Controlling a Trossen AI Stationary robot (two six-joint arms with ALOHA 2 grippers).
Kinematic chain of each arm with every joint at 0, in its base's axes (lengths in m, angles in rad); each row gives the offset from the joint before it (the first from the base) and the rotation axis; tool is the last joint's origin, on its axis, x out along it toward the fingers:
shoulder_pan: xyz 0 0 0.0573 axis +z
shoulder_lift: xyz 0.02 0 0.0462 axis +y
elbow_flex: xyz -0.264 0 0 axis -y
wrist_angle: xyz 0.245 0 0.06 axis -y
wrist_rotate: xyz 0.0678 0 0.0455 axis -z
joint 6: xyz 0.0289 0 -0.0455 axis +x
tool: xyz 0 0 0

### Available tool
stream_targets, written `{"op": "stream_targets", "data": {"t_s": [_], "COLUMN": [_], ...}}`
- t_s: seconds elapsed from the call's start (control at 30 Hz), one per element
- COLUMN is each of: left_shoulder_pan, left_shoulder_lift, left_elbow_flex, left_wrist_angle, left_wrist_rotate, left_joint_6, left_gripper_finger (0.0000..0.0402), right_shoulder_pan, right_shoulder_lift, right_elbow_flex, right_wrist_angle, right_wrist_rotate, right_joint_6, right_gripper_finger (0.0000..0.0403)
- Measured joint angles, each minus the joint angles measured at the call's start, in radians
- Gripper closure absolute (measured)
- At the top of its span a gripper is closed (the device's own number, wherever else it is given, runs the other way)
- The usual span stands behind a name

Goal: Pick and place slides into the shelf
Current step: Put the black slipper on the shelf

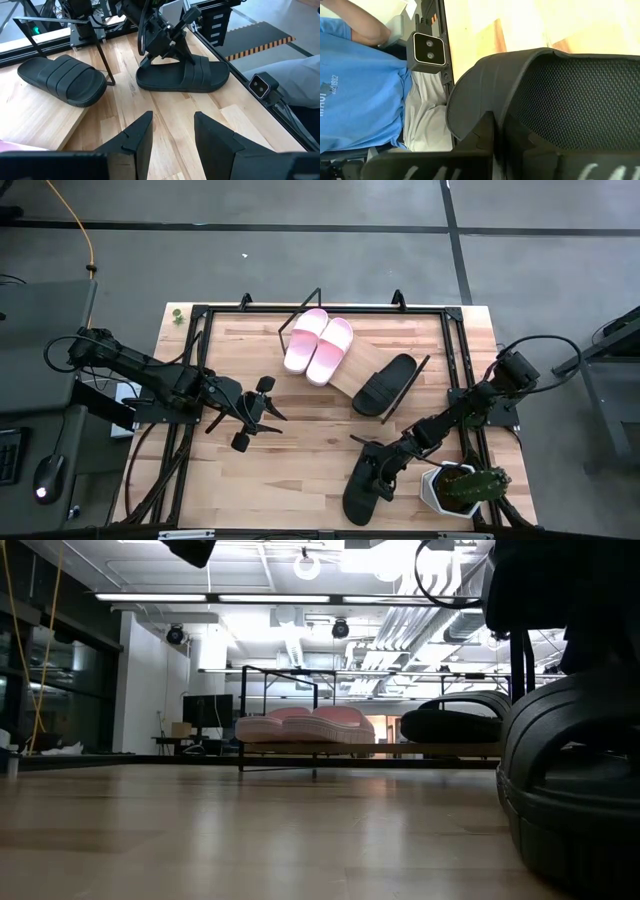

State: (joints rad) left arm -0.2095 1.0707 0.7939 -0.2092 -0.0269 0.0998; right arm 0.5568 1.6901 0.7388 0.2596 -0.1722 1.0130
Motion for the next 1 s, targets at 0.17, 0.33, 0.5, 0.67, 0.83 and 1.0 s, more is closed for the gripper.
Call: {"op": "stream_targets", "data": {"t_s": [0.17,0.33,0.5,0.67,0.83,1.0], "left_shoulder_pan": [0.0,0.0,0.0,0.0,0.0,0.0], "left_shoulder_lift": [0.0,0.0,0.0,0.0,0.0,0.0], "left_elbow_flex": [0.0,0.0,0.0,0.0,0.0,0.0], "left_wrist_angle": [0.0,0.0,0.001,0.001,0.001,0.0], "left_wrist_rotate": [0.0,-0.01,-0.011,-0.011,-0.011,-0.011], "left_joint_6": [0.0,0.0,0.0,0.0,0.0,0.0], "left_gripper_finger": [0.0273,0.0273,0.0273,0.0273,0.0273,0.0273], "right_shoulder_pan": [0.0,-0.006,-0.027,-0.056,-0.085,-0.11], "right_shoulder_lift": [0.0,0.0,0.0,0.0,0.0,-0.015], "right_elbow_flex": [0.0,0.0,-0.001,-0.002,-0.002,-0.002], "right_wrist_angle": [0.002,0.011,0.011,0.018,0.048,0.052], "right_wrist_rotate": [0.0,-0.014,-0.051,-0.089,-0.128,-0.162], "right_joint_6": [0.0,0.0,-0.007,-0.035,-0.061,-0.08], "right_gripper_finger": [0.0401,0.0401,0.0402,0.0402,0.0402,0.0402]}}
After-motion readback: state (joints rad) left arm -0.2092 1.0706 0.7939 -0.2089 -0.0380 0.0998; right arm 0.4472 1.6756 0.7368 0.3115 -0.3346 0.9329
